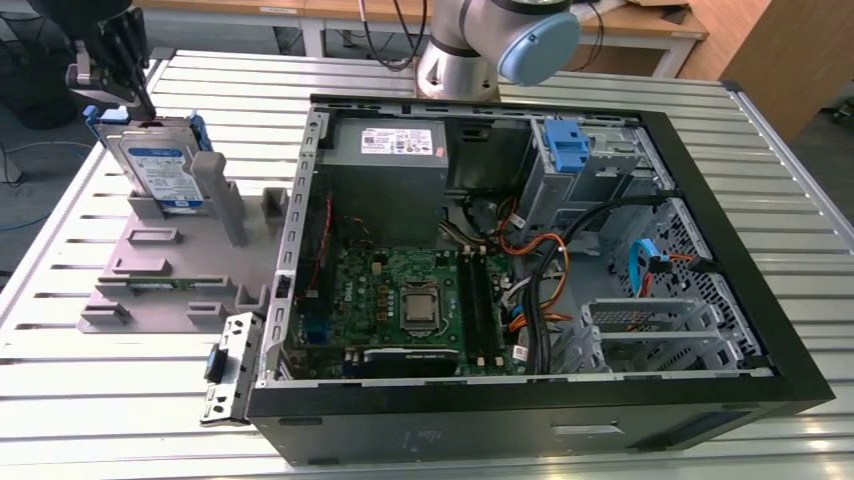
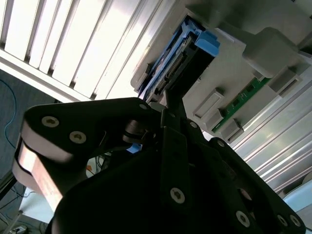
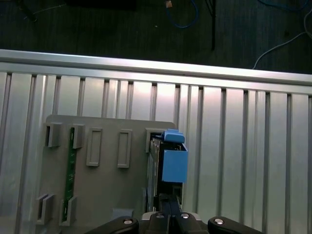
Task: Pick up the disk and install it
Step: 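Pick up the disk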
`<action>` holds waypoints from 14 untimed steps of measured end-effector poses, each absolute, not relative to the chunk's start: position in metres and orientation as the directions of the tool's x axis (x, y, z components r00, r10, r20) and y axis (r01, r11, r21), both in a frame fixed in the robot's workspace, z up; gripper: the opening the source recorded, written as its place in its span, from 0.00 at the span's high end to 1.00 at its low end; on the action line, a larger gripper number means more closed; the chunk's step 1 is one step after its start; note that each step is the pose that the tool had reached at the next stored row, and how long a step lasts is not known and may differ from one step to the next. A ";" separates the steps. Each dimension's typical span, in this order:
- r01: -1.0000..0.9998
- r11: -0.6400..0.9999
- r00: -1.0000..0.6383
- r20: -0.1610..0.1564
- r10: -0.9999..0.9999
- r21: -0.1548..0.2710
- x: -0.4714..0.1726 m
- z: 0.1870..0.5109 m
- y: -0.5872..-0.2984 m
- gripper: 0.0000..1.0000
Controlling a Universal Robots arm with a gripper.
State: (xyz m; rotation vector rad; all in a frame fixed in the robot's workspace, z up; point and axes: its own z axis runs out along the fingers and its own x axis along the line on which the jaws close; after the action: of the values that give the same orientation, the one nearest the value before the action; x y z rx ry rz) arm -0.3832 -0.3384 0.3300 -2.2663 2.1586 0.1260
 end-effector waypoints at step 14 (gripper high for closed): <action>-0.998 -0.050 0.047 -0.065 -0.997 0.049 -0.383 0.330 -0.338 0.41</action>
State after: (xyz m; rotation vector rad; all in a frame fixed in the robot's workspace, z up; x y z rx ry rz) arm -0.3832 -0.3384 0.3297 -2.2664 2.1587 0.1260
